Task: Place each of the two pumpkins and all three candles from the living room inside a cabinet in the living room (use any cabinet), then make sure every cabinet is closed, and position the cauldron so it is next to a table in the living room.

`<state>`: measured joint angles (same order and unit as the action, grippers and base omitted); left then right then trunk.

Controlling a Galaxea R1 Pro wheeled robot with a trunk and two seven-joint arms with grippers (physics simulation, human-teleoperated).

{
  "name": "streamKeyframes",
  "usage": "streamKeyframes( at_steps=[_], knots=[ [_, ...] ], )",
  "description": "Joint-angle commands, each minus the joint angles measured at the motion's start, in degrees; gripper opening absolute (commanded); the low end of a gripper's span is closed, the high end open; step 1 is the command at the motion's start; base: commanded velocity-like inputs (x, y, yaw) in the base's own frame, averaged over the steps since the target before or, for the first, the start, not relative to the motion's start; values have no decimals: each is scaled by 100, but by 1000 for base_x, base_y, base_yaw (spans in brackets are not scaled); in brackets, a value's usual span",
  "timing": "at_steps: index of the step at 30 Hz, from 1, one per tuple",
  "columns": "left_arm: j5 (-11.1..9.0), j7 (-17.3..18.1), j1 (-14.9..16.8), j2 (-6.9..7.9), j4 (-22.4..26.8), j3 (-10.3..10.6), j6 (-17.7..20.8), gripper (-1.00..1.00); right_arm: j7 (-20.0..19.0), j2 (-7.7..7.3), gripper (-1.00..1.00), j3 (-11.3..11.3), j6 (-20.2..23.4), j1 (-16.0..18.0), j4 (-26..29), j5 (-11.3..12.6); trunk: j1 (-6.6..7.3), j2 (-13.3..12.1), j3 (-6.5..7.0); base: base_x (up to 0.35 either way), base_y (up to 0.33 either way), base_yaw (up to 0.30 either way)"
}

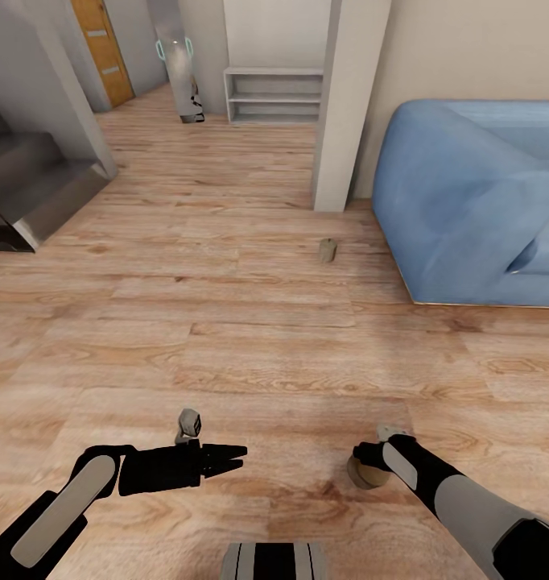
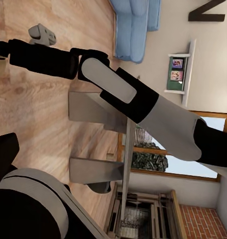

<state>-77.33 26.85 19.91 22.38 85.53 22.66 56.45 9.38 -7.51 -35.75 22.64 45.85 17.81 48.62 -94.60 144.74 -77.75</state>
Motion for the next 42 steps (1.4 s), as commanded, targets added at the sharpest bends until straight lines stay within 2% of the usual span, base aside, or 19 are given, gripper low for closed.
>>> streamKeyframes(
  at_steps=[1,8,11,29,34,42],
  knots=[
    [16,31,5,4,-2,6,6,100,47,-6,100,-46,21,2,14,62,1,2,-4,0,0,0],
    [18,31,5,4,-2,10,6,100,46,-5,100,-46,28,3,5,68,1,2,-4,0,0,0],
    [17,31,5,4,-2,9,6,100,46,-5,100,-46,29,3,4,68,-7,6,-70,0,0,0],
    [16,31,5,4,-2,10,6,100,55,-5,100,-46,29,3,4,16,-7,6,-70,0,0,0],
    [17,31,5,4,-2,9,6,100,55,-5,100,-46,29,3,4,16,-20,12,-181,0,0,0],
    [16,31,5,4,-2,10,6,100,55,-5,100,-46,29,3,4,12,-20,12,-181,0,0,0]
  ],
)
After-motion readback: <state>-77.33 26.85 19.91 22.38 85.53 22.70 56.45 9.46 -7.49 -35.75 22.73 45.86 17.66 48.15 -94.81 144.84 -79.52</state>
